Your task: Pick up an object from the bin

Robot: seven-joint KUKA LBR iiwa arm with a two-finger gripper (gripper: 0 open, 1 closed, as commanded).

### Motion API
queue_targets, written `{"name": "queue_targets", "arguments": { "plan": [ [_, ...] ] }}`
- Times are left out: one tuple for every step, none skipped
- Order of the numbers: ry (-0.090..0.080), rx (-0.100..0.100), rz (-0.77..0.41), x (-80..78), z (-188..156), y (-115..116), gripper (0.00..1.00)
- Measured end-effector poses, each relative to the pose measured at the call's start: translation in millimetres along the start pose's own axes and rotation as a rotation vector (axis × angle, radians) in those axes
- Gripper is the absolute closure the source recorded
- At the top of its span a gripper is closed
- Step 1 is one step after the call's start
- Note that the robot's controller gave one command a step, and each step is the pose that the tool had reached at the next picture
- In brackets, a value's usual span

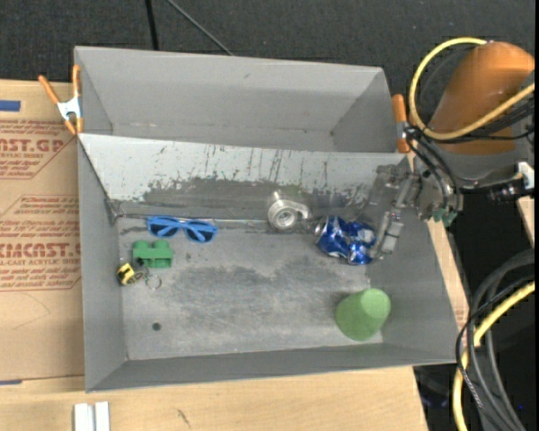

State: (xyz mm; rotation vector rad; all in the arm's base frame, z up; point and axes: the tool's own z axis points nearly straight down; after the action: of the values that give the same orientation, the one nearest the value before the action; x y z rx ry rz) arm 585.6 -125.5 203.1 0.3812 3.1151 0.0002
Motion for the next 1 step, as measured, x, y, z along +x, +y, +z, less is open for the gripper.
{"name": "queue_targets", "arguments": {
  "plan": [
    [0.009,0.000,0.110,7.5,119.4,8.8,0.00]
  ]
}}
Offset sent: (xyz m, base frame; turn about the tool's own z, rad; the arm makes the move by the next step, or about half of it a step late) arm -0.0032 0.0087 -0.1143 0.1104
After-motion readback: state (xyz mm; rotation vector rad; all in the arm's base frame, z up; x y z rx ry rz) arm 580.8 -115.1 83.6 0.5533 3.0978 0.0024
